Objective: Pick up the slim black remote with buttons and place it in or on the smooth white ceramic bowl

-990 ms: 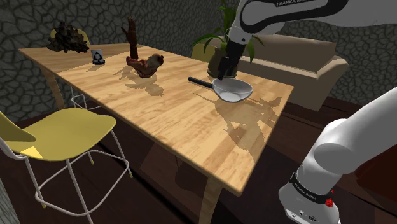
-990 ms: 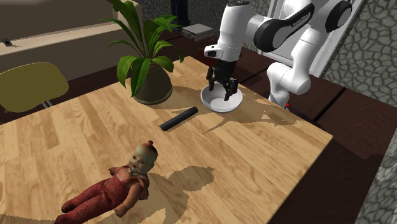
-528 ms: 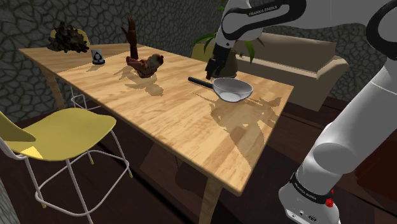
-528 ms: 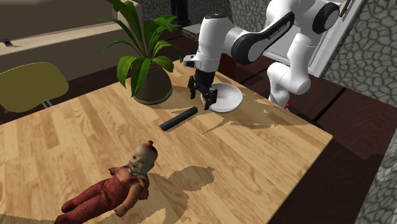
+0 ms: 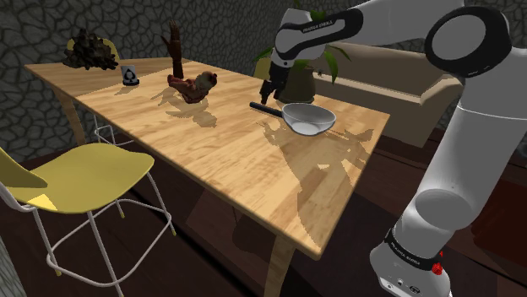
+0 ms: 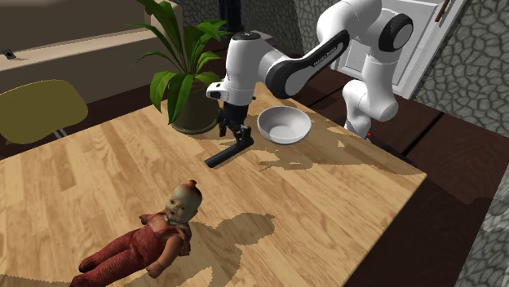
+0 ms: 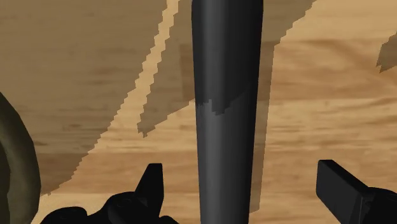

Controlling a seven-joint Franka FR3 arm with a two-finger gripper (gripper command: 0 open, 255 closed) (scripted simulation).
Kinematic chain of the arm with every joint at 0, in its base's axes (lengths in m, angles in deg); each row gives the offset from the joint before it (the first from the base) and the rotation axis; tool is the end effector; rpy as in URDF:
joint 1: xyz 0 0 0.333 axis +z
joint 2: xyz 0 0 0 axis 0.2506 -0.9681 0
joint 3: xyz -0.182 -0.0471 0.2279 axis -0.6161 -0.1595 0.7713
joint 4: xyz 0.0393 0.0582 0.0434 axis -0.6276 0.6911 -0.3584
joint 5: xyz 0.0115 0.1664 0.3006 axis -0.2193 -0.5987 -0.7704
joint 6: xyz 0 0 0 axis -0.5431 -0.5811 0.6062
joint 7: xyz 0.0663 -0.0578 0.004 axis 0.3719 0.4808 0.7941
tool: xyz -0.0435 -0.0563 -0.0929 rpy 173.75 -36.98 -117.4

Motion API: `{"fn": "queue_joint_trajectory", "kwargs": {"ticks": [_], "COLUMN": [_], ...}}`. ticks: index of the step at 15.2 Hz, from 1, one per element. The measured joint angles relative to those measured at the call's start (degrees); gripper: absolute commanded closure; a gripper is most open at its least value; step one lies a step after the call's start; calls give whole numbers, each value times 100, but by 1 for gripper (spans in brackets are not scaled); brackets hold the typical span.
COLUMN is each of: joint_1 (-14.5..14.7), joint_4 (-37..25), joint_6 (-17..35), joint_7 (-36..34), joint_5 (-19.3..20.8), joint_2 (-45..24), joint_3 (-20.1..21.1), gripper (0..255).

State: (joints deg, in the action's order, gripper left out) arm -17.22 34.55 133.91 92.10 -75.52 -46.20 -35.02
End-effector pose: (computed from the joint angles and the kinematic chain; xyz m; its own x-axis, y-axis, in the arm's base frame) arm 0.5692 -0.0325 0.4864 0.9585 0.1794 0.2217 0.1770 -0.9837 0.0310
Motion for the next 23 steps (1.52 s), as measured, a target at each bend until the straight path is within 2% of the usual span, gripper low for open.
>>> {"fn": "queue_joint_trajectory", "kwargs": {"ticks": [7, 13, 14, 23], "joint_1": [-8, -8, -8, -2], "joint_4": [89, 97, 97, 38], "joint_6": [414, 461, 461, 442], "joint_7": [27, 28, 28, 28], "joint_5": [-11, -12, -12, -17], "joint_2": [-316, -351, -351, -346], "joint_3": [-4, -3, -3, 5], "gripper": [0, 0, 255, 255]}}
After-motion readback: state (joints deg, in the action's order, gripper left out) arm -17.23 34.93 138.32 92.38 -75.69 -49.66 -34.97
